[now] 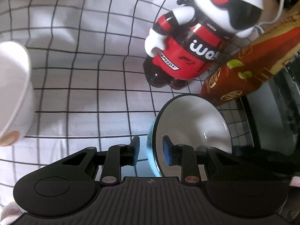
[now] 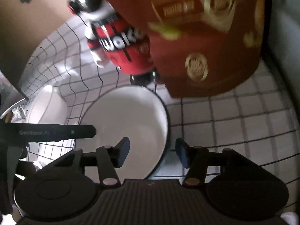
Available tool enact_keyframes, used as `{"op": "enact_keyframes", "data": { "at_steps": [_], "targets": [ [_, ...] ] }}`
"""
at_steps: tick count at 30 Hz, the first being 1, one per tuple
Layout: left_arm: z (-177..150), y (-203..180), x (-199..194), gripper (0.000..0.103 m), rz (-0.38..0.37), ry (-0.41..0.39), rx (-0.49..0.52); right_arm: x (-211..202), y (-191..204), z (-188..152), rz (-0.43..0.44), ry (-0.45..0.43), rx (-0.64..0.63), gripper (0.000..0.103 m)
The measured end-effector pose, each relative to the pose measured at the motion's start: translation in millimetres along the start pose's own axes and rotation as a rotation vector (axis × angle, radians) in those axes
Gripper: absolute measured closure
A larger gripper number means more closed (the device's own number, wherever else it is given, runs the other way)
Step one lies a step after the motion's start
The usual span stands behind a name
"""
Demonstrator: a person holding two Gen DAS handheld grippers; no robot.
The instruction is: Organize plates and bowls
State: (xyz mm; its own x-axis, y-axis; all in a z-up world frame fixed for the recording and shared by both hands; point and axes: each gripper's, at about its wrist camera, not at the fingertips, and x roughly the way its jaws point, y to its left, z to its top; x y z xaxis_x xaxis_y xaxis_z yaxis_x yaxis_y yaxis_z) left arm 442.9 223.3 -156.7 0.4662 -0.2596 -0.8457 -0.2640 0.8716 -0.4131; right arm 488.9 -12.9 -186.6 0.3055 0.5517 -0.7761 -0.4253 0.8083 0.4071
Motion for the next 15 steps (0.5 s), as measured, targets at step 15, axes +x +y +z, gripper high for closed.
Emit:
{"op": "enact_keyframes", "data": {
  "at_steps": [15],
  "targets": [
    [1,-8,40,0.070,-0.032,0.141,-0.016,21,-12,-4,0.011,0.051,0.099,0.071]
  ]
}}
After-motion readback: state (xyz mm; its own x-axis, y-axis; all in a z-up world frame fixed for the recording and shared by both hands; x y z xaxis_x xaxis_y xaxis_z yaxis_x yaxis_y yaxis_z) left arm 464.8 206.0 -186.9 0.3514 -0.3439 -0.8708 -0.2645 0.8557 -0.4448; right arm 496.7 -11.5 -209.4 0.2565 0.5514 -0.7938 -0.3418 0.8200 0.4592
